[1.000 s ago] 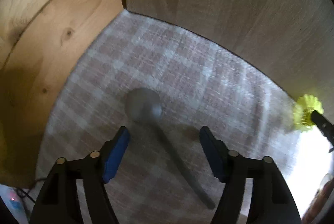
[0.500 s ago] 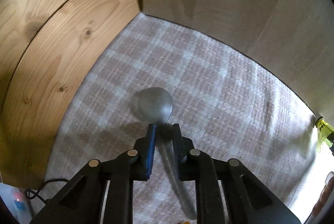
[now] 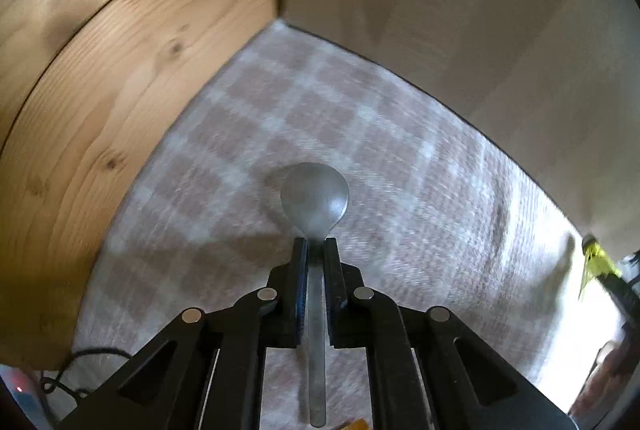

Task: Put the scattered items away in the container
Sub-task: 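Grasp the grey spoon with the left gripper while the right grasps the yellow shuttlecock, then carry spoon and shuttlecock to the black box and release both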

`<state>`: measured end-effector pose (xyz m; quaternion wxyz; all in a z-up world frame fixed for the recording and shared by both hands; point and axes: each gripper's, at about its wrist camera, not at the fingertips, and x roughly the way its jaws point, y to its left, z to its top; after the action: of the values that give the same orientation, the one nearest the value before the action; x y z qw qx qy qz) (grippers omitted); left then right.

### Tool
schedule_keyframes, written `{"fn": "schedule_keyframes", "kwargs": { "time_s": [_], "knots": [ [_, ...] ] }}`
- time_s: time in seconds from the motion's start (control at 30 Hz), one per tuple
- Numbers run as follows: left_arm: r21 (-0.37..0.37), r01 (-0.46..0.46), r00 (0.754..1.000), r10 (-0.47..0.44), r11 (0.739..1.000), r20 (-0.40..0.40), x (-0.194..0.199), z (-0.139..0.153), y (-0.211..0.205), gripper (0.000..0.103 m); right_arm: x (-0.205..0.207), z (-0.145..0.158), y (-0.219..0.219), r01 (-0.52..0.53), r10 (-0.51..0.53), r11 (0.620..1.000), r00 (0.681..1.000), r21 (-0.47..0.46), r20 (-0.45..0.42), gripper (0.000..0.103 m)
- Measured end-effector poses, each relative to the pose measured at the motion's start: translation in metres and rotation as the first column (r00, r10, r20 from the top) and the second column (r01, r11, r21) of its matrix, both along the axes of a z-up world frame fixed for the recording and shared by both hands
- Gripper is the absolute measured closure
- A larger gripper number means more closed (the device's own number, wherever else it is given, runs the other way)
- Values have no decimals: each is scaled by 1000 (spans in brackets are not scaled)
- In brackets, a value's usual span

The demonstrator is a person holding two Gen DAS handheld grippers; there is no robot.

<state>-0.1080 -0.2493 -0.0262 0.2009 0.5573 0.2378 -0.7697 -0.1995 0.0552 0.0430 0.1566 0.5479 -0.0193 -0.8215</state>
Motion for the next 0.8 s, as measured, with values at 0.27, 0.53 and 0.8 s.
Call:
{"fn": "schedule_keyframes", "kwargs": {
  "time_s": [0.27,0.53,0.8],
  "knots": [
    [-63,9,999,-12,998,-51,24,36,-2,96,28,38,18,-29,27,998,999,-54,-45,97],
    [-117,61,988,-76,991,-132,30,100,44,96,71,79,57,-37,32,997,995,-63,-89,97],
    [-135,192,954,-217,972,-205,52,170,129,96,148,108,141,45,-59,993,990,-108,-127,97]
  ]
}}
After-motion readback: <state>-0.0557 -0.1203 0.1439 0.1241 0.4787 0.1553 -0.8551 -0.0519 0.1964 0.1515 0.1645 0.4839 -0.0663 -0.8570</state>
